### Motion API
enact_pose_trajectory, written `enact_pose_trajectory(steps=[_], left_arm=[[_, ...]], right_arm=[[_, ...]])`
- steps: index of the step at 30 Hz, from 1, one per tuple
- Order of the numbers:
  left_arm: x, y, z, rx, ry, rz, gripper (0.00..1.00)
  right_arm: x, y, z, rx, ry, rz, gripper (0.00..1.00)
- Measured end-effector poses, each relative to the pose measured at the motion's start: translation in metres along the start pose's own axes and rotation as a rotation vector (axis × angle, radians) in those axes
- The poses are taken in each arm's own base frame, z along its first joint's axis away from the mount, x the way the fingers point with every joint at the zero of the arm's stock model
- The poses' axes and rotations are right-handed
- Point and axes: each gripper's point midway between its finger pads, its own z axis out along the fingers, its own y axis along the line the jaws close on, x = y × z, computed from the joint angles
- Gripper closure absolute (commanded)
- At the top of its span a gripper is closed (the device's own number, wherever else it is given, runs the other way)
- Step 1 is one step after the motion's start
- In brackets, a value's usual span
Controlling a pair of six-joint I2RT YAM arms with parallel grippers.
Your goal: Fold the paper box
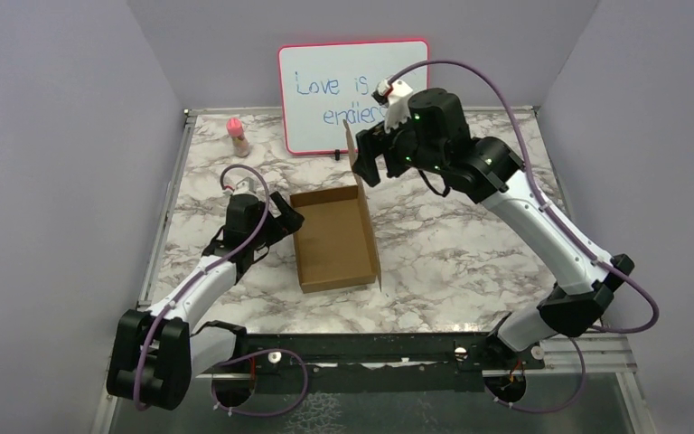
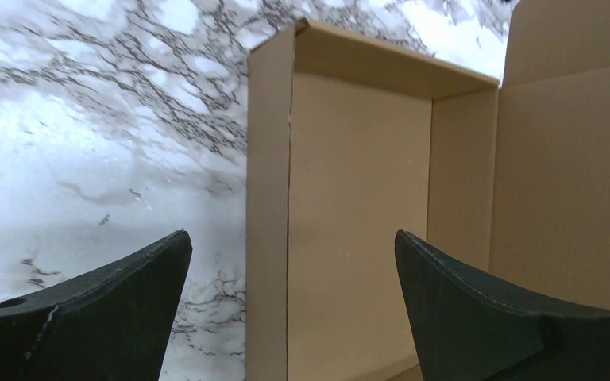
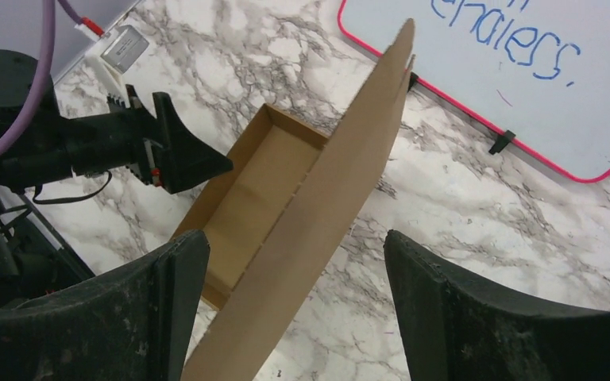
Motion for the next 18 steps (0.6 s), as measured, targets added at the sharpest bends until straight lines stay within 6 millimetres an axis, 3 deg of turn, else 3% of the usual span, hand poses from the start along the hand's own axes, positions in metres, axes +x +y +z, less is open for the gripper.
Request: enact_pose_trajectory(steps=[4,9,16,18], left_arm=[[0.01,-0.005,0.002,0.037,0.053,0.003,0.01],[0.017,-0.016,0.001,0.098,0.094,0.005,0.02],[0.022,-0.015,-0.003,0.103,0.12,0.038,0.01],[0.013,-0.016,-0.009,0.079,0.112,0.077,0.01]], right_arm=[[0.003,0.015,0.018,0.003,0.046,-0.026,0.18],[0.021,0.019,0.043,0.066,0.14,-0.062,0.29],[0.041,0.01,0.057,0.186,0.237,-0.131,0.52],[0.044,0.009,0.058,0.21,0.251,-0.153,0.62]])
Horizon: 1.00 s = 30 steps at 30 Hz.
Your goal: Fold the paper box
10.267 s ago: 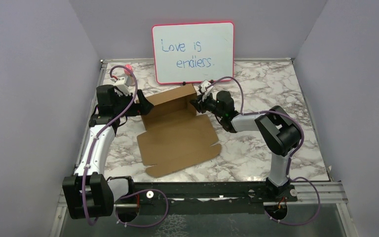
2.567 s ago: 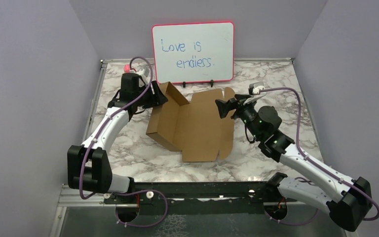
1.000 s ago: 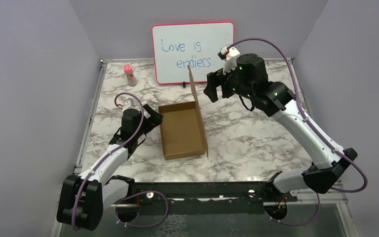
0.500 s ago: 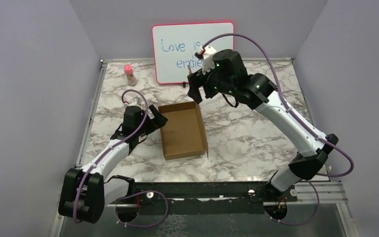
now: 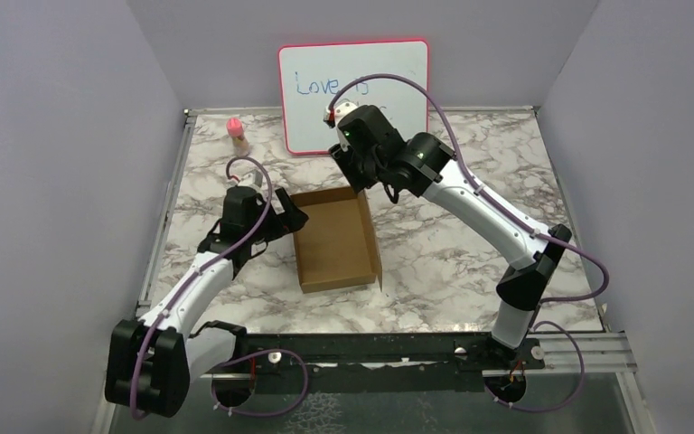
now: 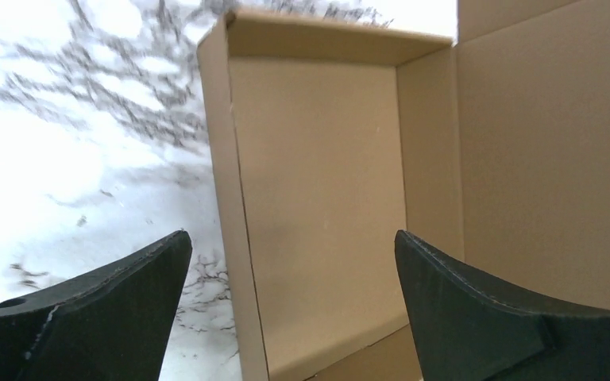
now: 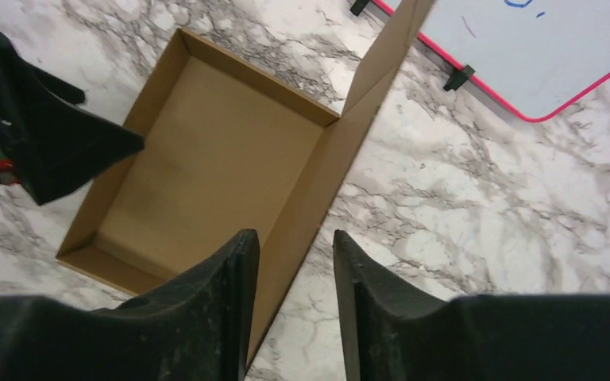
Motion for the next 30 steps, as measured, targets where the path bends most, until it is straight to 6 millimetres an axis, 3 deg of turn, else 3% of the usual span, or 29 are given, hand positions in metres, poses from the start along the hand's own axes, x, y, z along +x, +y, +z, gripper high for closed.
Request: enact_pose_trajectory(steps=[3,7,12,20,30], left_arm=[[-0.028,-0.014,-0.015,-0.001,-0.06,0.063,0.01],[-0.082,-0.041,-0.05,-0.002,-0.204,0.197,0.01],[-0.125,-0.06,-0.09,-0.019,-0.356,0.373,0.01],[-0.123,-0.034,-0.101,-0.13,-0.362,0.527,0.01],[-0.117,-0.03,-0.116,-0.128,-0.398,0.583,0.01]], right_arm=[[0.003,-0.002,0.002,0.021,0.016,-0.029,0.72],[0.002,-0.004,0.004,0.028,0.02,-0.081,0.96],[0.0,-0.006,0.004,0.017,0.016,-0.171,0.99],[-0.01,-0.003,0.014,-0.03,-0.02,-0.362,0.99],[-0.032,0.017,0.022,-0.311,-0.164,-0.597,0.99]])
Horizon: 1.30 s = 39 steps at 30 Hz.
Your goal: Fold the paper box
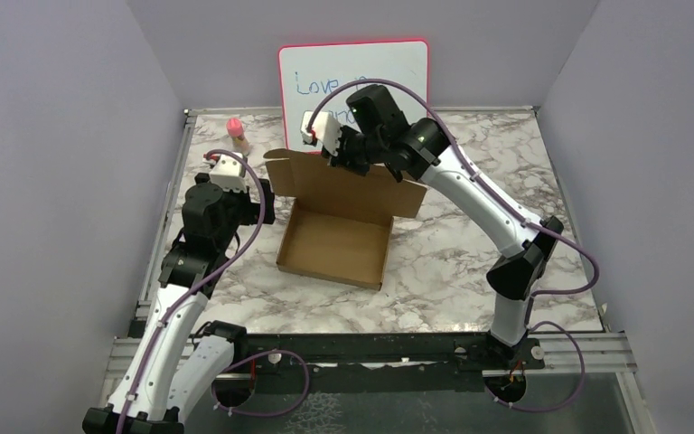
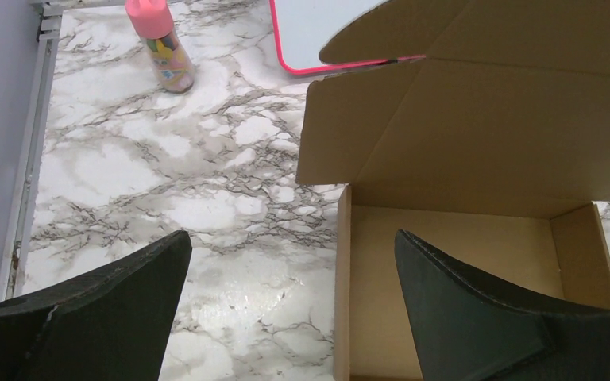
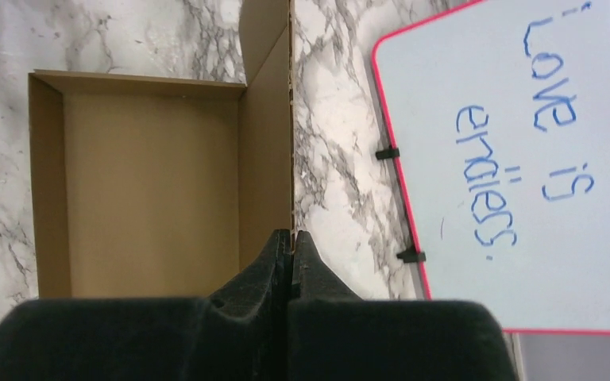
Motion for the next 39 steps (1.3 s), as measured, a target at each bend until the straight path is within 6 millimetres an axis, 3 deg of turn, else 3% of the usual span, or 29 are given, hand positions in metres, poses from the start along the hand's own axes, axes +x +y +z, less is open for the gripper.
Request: enact_pose_trajectory(steps=[12,20,26,31,36,39], left_arm=[[-0.001,-0.001,-0.005,0.022,-0.016,0.021,0.01],[-0.005,-0.007,0.005,0.075,-0.006,0.057,0.01],[-0.03,-0.016,0.03,0.138,0.026,0.106,0.01],[-0.049,-0.015,0.036,0.167,0.015,0.165,0.01],[-0.049,0.001,0.051,0.19,0.067,0.223,0.01],[-0.042,0.007,0.063,0.247,0.104,0.234,0.01]], right_arm=[[0.008,-0.036,0.01,-0.138,-0.116,-0.153,0.98],[-0.001,-0.035,0.008,-0.154,-0.16,-0.182,0.55],[-0.008,-0.039,-0.014,-0.106,-0.176,-0.143,0.42],[0.013,-0.049,-0.045,-0.037,-0.138,-0.065,0.37],[0.061,-0.086,-0.071,0.069,-0.09,0.057,0.32],[0.091,-0.095,-0.075,0.095,-0.049,0.112,0.31]])
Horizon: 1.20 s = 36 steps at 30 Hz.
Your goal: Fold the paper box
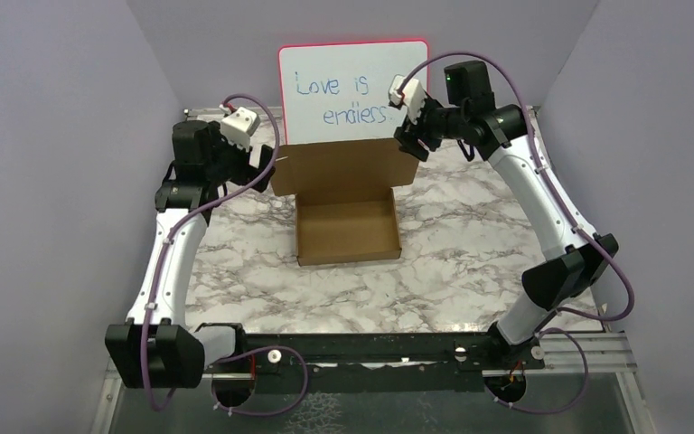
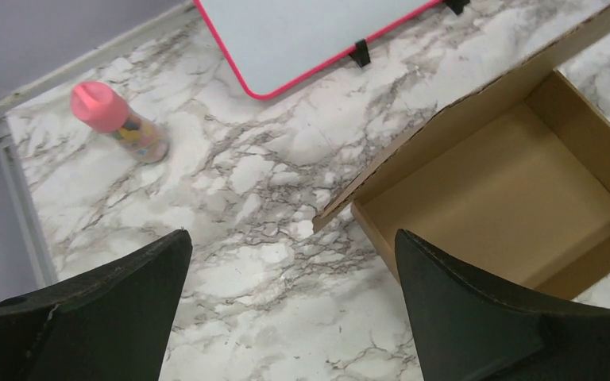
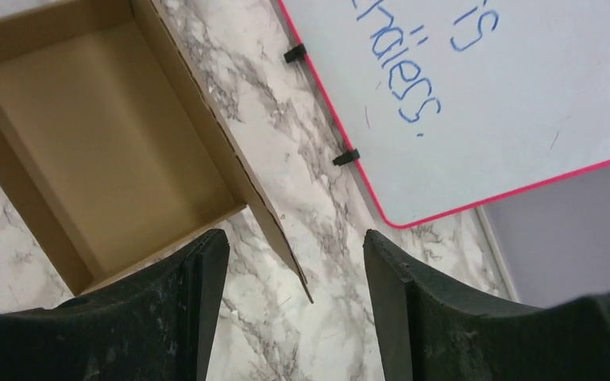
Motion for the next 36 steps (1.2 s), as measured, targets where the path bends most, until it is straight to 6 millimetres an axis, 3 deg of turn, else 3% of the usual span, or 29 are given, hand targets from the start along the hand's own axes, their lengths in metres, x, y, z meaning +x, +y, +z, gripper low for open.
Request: enact_pose_trajectory(steps=[5,10,18,24,30,36], left_arm=[[0.014,0.004,0.004,0.11,0.017,0.01,0.01],[0.008,-0.004,0.006,0.203,-0.011,0.085,0.03],[0.004,-0.01,0.024,0.33,-0.026,0.15,0.13],[0.017,-0.018,0.034,0.411,-0.012,0.142,0.22],[0.018,-0.025,0.038,0.464,-0.016,0.123,0.36],[0.021,-0.031,0.041,0.509,-0.012,0.11,0.52]], right_arm=[[0.032,-0.005,0.0,-0.005,0.046,0.046,0.32],[0.043,-0.011,-0.001,-0.002,0.063,0.027,0.34],[0.076,0.009,0.017,-0.092,0.096,-0.015,0.38],[0.075,0.003,0.024,-0.102,0.055,-0.073,0.46],[0.074,0.004,0.034,-0.125,0.025,-0.106,0.61],[0.077,0.005,0.039,-0.147,0.013,-0.121,0.64]])
